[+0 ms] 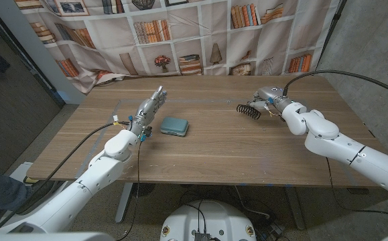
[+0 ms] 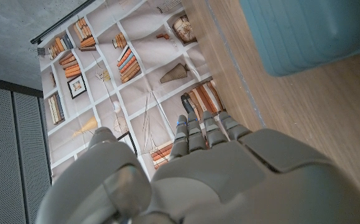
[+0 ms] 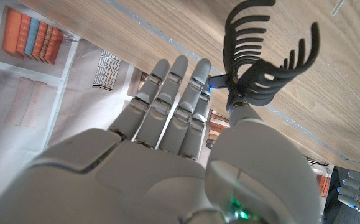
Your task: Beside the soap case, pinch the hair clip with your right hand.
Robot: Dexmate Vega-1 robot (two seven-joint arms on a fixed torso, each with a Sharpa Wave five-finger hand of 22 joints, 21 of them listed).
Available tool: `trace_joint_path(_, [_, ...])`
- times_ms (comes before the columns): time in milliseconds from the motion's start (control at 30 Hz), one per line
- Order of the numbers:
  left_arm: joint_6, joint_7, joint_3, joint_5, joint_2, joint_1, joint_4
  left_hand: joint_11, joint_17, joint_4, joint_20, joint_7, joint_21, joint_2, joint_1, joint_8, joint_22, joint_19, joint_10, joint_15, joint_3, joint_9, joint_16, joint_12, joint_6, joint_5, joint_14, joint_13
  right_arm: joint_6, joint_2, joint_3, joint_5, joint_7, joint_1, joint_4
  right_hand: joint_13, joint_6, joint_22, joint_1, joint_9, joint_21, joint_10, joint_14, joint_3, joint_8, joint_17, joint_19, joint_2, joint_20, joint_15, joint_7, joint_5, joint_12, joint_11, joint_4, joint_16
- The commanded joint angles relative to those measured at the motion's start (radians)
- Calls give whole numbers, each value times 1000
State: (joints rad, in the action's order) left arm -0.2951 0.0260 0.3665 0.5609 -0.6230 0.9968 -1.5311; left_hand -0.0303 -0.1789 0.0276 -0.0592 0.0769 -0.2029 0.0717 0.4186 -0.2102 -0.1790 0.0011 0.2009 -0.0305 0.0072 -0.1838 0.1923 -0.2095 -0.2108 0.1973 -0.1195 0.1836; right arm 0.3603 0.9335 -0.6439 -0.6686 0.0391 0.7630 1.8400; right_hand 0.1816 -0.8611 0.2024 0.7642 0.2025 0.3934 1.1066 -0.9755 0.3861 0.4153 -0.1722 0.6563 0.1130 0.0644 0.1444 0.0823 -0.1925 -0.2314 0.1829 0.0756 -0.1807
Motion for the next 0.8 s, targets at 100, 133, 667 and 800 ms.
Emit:
trace_joint_path(100, [5,-1,7,-6,3,-10,1,1,-5,2,-2,-3,4,5,4,2,-3,-4,0,-2,-6,-5,-2,5,-9,-1,2,5,-4,-5,7,-9,-21,1,2,2,-146,1,12,1,-4,23,-2,7,0,-3,-5,21,47,61,143,1,0,28,4,0])
trace_joint_path(133, [5,0,8,-7,3,-11,1,1,-5,2,-2,-3,4,5,4,2,-3,-4,1,-2,-6,-5,-2,5,-8,-1,2,5,-4,-5,8,-11,-24,1,2,2,-146,1,12,1,-4,23,-3,7,0,-3,-5,21,48,61,143,1,0,28,4,0])
trace_joint_path(667, [4,6,12,-12,10,-16,2,2,-4,2,-1,-5,3,6,7,3,-3,-5,2,-2,-7,-5,-2,6,-10,-1,2,6,-22,-9,11,-18,-44,-4,-9,3,-147,1,11,1,-3,25,-4,9,-2,-2,-4,23,51,62,143,2,2,29,5,0])
trace_joint_path(800, [2,7,12,-13,11,-15,2,3,-4,2,-1,-5,3,7,7,4,-3,-5,3,-2,-8,-5,-3,5,-9,-1,3,6,-22,-8,11,-21,-44,-4,-8,3,-148,1,10,1,-2,26,-5,9,-2,-3,-3,24,53,62,143,2,2,29,5,0])
